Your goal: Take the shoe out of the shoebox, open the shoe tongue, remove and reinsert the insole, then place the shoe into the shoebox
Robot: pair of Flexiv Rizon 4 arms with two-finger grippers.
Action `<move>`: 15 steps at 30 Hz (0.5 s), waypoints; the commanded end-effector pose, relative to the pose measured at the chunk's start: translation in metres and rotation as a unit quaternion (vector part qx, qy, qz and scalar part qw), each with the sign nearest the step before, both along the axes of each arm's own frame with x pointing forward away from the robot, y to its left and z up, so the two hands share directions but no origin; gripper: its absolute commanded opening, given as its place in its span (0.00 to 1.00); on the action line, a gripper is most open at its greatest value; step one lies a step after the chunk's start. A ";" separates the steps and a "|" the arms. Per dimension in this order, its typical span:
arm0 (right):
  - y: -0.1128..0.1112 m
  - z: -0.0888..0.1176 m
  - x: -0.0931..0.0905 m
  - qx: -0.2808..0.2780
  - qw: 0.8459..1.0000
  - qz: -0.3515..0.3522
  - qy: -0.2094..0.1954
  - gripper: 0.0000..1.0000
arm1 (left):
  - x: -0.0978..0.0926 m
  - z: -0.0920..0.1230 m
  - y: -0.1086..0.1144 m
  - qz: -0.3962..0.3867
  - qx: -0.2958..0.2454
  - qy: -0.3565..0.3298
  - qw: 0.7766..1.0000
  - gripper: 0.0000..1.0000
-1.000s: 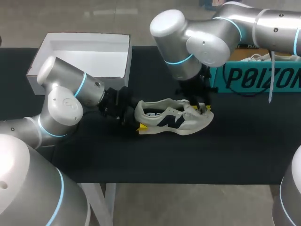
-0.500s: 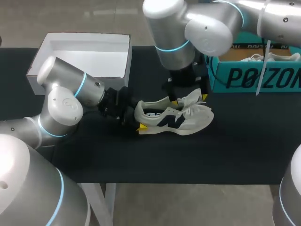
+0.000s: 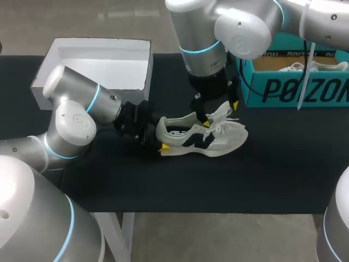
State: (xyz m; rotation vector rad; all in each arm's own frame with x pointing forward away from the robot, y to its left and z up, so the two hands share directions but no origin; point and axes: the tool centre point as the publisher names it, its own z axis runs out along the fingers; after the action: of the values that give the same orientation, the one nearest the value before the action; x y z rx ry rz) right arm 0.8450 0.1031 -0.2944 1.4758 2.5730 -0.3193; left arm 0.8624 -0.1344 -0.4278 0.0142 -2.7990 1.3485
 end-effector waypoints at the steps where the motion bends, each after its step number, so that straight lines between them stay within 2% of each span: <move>1: 0.015 0.012 0.013 -0.066 0.982 0.175 -0.019 0.78 | -0.001 -0.002 -0.001 0.000 0.000 -0.001 1.000 0.00; 2: 0.018 0.012 0.013 -0.080 0.979 0.186 -0.007 0.34 | -0.001 -0.002 -0.001 0.000 0.000 -0.001 1.000 0.00; 3: 0.021 0.011 0.015 -0.086 0.973 0.213 -0.012 0.00 | -0.001 -0.002 -0.001 0.000 0.000 -0.001 1.000 0.00; 7: 0.028 -0.002 0.019 -0.059 0.950 0.306 -0.006 0.00 | -0.001 -0.002 -0.001 0.000 0.000 -0.001 1.000 0.00; 10: 0.036 -0.012 0.021 -0.062 0.929 0.366 0.012 0.00 | -0.001 -0.002 -0.001 0.000 0.000 -0.001 1.000 0.00; 15: 0.046 -0.021 0.022 -0.041 0.915 0.402 0.011 0.00 | -0.001 -0.002 -0.001 0.000 0.000 -0.001 1.000 0.00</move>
State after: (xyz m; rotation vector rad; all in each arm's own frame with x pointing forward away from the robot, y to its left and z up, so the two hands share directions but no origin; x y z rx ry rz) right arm 0.8659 0.1455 -0.3086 0.7335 2.7679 -0.3644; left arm 0.8624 -0.1344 -0.4277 0.0139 -2.7989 1.3486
